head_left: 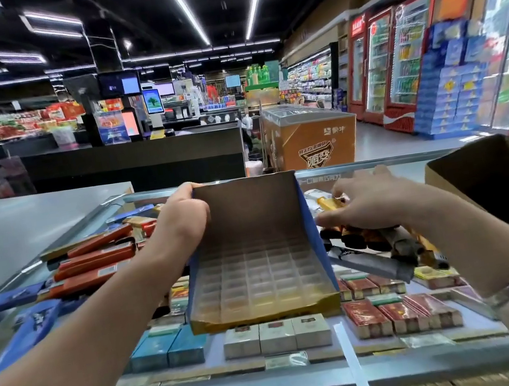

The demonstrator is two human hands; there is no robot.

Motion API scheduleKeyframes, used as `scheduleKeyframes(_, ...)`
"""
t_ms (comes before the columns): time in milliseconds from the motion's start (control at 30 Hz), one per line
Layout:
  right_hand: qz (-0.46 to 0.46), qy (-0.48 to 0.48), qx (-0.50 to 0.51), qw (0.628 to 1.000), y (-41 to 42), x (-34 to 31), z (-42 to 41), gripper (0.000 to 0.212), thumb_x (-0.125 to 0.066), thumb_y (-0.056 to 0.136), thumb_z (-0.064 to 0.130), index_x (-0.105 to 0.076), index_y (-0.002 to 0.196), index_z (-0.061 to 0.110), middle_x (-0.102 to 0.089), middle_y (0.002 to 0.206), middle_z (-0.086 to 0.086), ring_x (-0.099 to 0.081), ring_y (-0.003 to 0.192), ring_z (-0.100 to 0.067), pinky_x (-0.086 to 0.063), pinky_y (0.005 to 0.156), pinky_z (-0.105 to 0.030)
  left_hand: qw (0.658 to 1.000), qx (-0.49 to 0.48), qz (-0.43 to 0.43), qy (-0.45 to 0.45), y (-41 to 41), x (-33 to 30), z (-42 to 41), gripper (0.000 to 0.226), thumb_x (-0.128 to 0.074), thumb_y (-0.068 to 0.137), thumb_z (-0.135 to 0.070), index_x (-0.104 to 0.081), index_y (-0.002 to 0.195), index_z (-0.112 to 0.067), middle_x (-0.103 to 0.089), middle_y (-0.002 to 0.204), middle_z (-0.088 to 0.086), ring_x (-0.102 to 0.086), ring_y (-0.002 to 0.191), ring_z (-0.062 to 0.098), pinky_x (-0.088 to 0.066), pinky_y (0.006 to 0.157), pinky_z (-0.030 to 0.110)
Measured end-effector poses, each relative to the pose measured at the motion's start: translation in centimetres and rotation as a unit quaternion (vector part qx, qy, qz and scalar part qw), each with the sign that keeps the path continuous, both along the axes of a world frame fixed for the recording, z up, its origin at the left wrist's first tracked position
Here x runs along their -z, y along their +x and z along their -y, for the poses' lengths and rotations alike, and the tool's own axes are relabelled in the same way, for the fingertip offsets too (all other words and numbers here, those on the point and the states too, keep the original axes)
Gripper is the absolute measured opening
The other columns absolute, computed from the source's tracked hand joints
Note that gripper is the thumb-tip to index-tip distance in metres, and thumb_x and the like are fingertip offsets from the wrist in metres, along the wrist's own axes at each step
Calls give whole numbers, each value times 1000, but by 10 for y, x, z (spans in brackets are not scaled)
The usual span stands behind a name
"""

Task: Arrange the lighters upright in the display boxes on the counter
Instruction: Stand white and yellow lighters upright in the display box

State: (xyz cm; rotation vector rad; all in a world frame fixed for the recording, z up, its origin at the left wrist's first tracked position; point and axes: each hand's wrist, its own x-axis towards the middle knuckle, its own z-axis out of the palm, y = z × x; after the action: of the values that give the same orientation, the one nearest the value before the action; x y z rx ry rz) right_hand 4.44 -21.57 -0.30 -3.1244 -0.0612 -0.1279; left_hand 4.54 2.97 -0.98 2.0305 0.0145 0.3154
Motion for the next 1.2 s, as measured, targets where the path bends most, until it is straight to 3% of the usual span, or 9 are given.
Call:
scheduleKeyframes(167, -29, 102, -47, 993, 0, 1, -3, 56, -60, 80, 46, -41, 129, 27, -39, 132, -6, -39, 116, -26, -38, 99, -41, 997, -41, -39, 48, 7, -15, 14, 42, -42, 88, 9, -46, 129, -1, -49, 126, 23, -45, 118, 34, -39, 96, 38)
scheduleKeyframes(333, -46, 151, -41, 987, -4, -2, 4, 61, -63, 77, 36, -35, 129, 25, -40, 124, -4, -50, 101, -21, -47, 84, -35, 995, -61, -53, 58, 12, -16, 19, 45, -45, 86, 11, -45, 130, 3, -48, 128, 26, -43, 122, 37, -37, 102, 41)
scheduleKeyframes(533, -41, 164, -62, 984, -4, 1, 2, 63, -64, 76, 29, -33, 131, 25, -50, 114, 1, -56, 86, -13, -47, 69, -29, 999, -25, -47, 9, 7, -9, 1, 20, -51, 78, 9, -54, 92, -5, -53, 78, 11, -50, 85, 28, -42, 62, 29)
scheduleKeyframes(633, 28, 112, -81, 990, -3, 8, -3, 59, -62, 77, 19, -37, 131, 22, -51, 126, -3, -53, 97, -20, -45, 78, -32, 1000, 4, -27, -5, 9, -5, -3, 27, -54, 79, 3, -54, 98, -16, -57, 87, 10, -55, 90, 27, -47, 76, 33)
scheduleKeyframes(733, 92, 104, -99, 985, -1, 13, -10, 49, -61, 76, 16, -43, 122, 22, -55, 118, -6, -54, 94, -25, -49, 81, -39, 1000, 25, -10, -12, 10, -1, -6, 25, -56, 81, -4, -54, 91, -27, -60, 98, 9, -57, 93, 24, -49, 73, 31)
scheduleKeyframes(867, 131, 271, -131, 945, -3, 7, -5, 38, -62, 75, 7, -48, 107, 21, -58, 93, -7, -58, 70, -24, -51, 60, -37, 999, 42, 1, -23, 13, 1, -8, 24, -58, 85, -10, -51, 101, -26, -60, 101, 8, -57, 90, 19, -46, 64, 25)
scheduleKeyframes(967, 153, 447, -141, 870, -10, -4, 0, 34, -62, 76, 3, -50, 97, 27, -53, 89, -7, -55, 68, -22, -50, 54, -31, 999, 52, -5, 2, 14, 0, -8, 31, -61, 86, -20, -46, 113, -25, -57, 110, 6, -56, 98, 20, -49, 77, 30)
scheduleKeyframes(1100, 94, 561, -193, 800, -24, -16, -11, 41, -62, 75, -2, -52, 92, 35, -51, 90, -7, -57, 59, -13, -46, 45, -19, 980, 62, 142, 126, 0, -3, -1, 65, -67, 81, -33, -33, 137, -29, -38, 128, -8, -38, 115, 9, -36, 91, 24)
scheduleKeyframes(1200, 33, 515, -257, 817, -32, -15, -23, 43, -66, 64, 6, -55, 93, 35, -52, 87, -3, -54, 50, -5, -47, 45, -19, 913, 125, 312, 232, -23, -10, 9, 71, -65, 75, -45, -28, 135, -44, -31, 137, -14, -28, 126, 5, -27, 102, 32)
